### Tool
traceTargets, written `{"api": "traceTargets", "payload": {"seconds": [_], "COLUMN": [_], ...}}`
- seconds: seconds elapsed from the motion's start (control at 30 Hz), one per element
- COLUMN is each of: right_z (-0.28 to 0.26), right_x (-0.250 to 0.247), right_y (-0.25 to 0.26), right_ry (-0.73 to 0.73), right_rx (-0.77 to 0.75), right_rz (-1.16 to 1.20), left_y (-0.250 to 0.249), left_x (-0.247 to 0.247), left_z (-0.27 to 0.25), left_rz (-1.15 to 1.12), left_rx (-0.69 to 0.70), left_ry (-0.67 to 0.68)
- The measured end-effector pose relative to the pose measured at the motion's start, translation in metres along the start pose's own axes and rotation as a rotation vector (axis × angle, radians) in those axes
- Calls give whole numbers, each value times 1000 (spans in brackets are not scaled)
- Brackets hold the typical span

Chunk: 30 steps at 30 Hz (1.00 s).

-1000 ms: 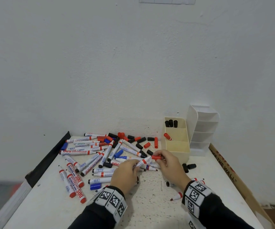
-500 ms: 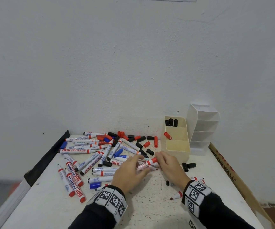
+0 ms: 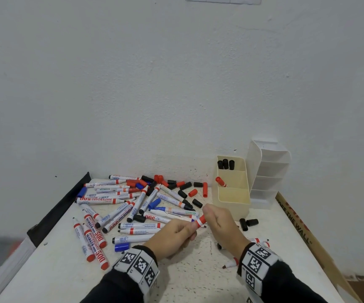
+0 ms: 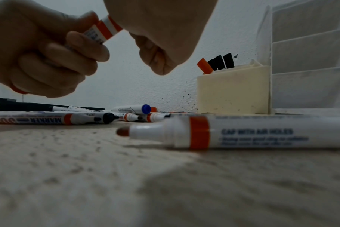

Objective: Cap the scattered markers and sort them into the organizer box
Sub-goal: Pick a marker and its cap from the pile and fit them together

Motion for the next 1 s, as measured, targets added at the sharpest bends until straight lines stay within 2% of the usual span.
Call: {"api": "traceTargets", "payload": {"seconds": [0.2, 0.3, 0.37, 0.43, 0.47, 0.57, 0.63, 0.73, 0.8, 0.9, 1.0], "right_z": [2, 3, 6, 14, 19, 36, 44, 49, 47, 43, 43], "right_x": [-6, -22, -41, -68, -83, -117, -127, -123, -116, -104, -96], "right_y": [-3, 0, 6, 13, 16, 19, 16, 9, 6, 2, -9], "right_ry": [36, -15, -116, -291, -380, -578, -625, -524, -446, -373, -306], "right_rx": [47, 46, 73, 89, 83, 7, -43, -50, -32, -52, -29], "right_rz": [27, 32, 67, 130, 137, 3, -161, -312, -354, -388, -407], "left_y": [-1, -5, -4, -2, -2, -12, -19, -24, -26, -28, -23], "left_x": [4, 8, 12, 14, 18, 37, 53, 74, 84, 90, 87], "left_z": [3, 5, 10, 13, 14, 12, 11, 13, 15, 20, 23], "left_rz": [-4, 52, 244, 419, 461, 559, 627, 714, 809, 878, 815], "left_rx": [-19, 45, 95, 81, 75, 56, 38, -32, -42, -22, -52], "left_ry": [-62, -122, -205, -293, -297, -168, -60, 68, 100, 83, 27]}}
Point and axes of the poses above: each hand's wrist, its own z-axis towards the middle knuckle, its own x-axis out of the palm, y = z × x, the point moved 3 cm from there along z, towards the middle knuckle, and after that the axes turned 6 degrees about -y, right-handed, at the moved point
